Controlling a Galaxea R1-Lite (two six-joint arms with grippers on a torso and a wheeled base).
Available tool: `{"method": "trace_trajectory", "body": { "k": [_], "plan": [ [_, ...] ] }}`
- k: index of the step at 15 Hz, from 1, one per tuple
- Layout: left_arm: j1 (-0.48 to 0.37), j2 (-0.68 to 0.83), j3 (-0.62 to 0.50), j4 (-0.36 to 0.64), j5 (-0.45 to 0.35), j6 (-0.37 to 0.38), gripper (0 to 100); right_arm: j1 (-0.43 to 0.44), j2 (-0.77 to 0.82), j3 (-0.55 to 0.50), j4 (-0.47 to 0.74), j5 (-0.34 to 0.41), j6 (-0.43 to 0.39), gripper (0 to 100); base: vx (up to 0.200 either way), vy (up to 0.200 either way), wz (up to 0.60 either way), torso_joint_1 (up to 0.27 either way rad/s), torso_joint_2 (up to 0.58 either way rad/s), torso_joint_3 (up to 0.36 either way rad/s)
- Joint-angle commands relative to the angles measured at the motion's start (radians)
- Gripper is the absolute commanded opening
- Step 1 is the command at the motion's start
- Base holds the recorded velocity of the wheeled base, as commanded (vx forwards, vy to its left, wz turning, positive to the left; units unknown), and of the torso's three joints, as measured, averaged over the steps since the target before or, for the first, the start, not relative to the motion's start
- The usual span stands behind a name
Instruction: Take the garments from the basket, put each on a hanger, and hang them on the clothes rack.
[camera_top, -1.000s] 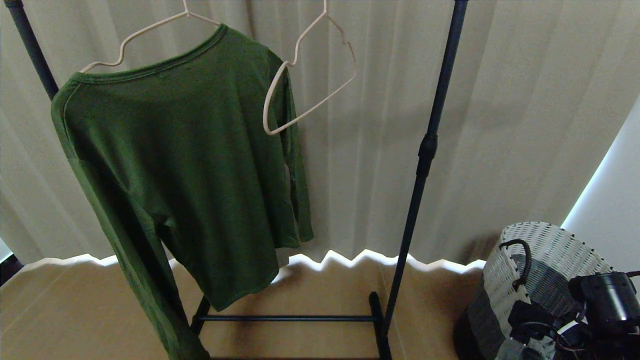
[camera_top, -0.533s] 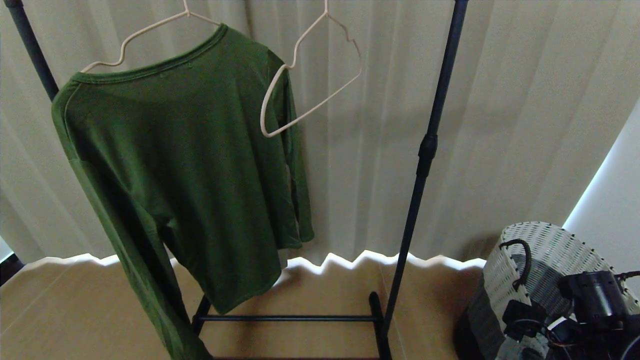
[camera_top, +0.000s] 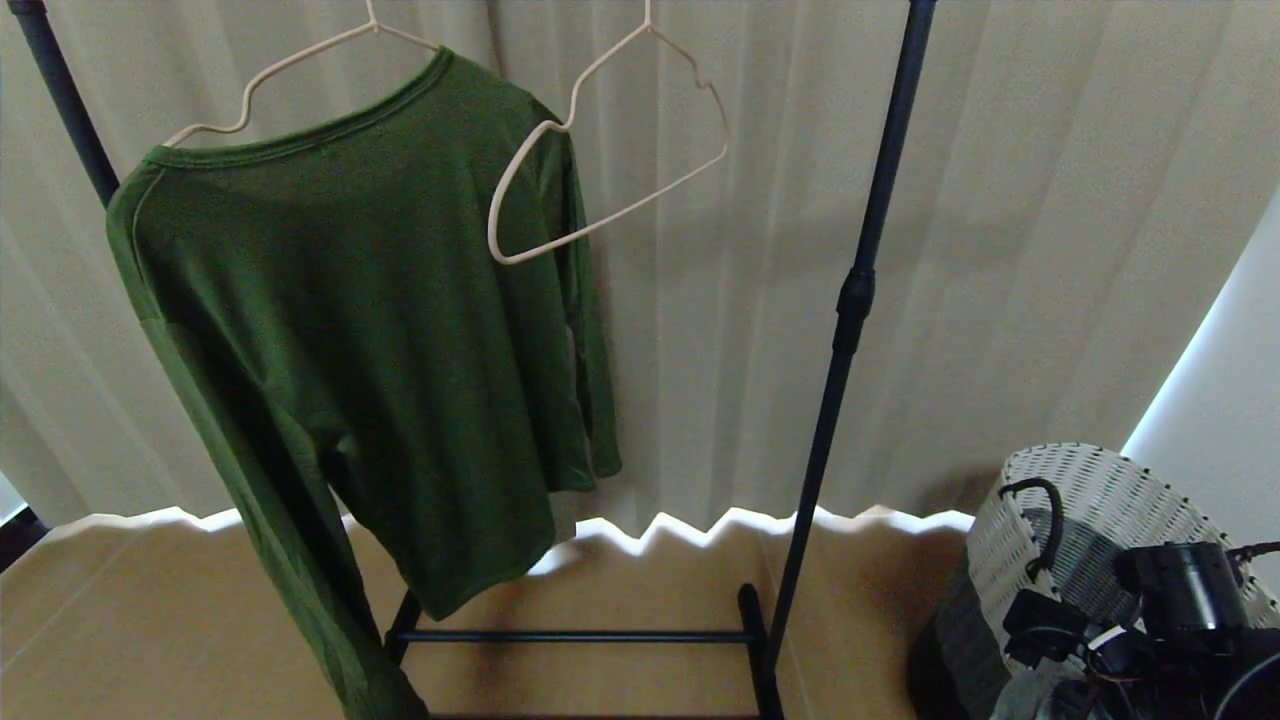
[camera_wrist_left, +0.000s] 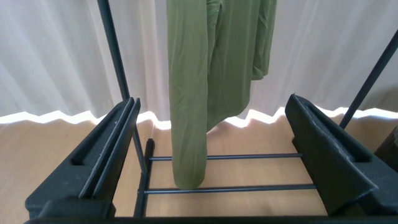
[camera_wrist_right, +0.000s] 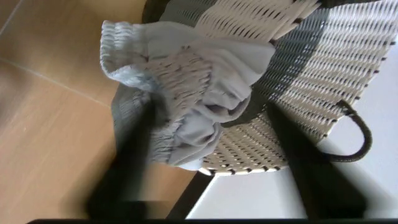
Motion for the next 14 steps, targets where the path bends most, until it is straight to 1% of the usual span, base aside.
{"method": "trace_trajectory", "body": {
  "k": [1,3,6,7,8,9,10,11,12,13,14],
  "plan": [
    [0.001,0.001,0.000,0.000,0.000,0.000,100,0.001,-0.009,0.006,-0.001,0.002,0.002,0,0.000,0.000,0.00,0.000,0.00,0.000],
    [0.001,0.001,0.000,0.000,0.000,0.000,100,0.002,-0.030,0.006,-0.001,0.006,0.006,0,0.000,0.000,0.00,0.000,0.00,0.000],
    [0.001,0.001,0.000,0.000,0.000,-0.002,100,0.010,-0.162,-0.007,0.008,0.009,0.014,0,0.000,0.000,0.00,0.000,0.00,0.000],
    [0.001,0.001,0.000,0.000,0.000,-0.002,100,0.018,-0.224,-0.038,0.014,0.009,0.029,0,0.000,0.000,0.00,0.000,0.00,0.000],
    [0.001,0.001,0.000,0.000,0.000,-0.002,100,0.039,-0.276,-0.087,0.040,0.009,0.063,0,0.000,0.000,0.00,0.000,0.00,0.000],
    [0.001,0.001,0.000,0.000,0.000,0.000,100,0.050,-0.331,-0.153,0.111,0.009,0.118,0,0.000,0.000,0.00,0.000,0.00,0.000],
    [0.001,0.001,0.000,0.000,0.000,0.000,100,0.067,-0.394,-0.241,0.251,0.009,0.187,0,0.000,0.000,0.00,0.000,0.00,0.000],
    [-0.001,0.001,0.000,0.000,0.000,0.000,100,0.080,-0.432,-0.291,0.346,0.009,0.230,0,0.000,0.000,0.00,0.000,0.00,0.000],
    [0.001,0.001,0.000,0.000,0.000,0.000,100,0.116,-0.521,-0.411,0.571,0.020,0.344,0,0.000,0.000,0.00,0.000,0.00,0.000],
    [0.001,0.001,0.000,0.000,0.000,0.000,100,0.142,-0.569,-0.460,0.660,0.045,0.408,0,0.000,0.000,0.00,0.000,0.00,0.000],
    [0.001,0.001,0.000,0.000,0.000,0.001,100,0.165,-0.624,-0.497,0.718,0.066,0.461,0,0.000,0.000,0.00,0.000,0.00,0.000]
  ]
}}
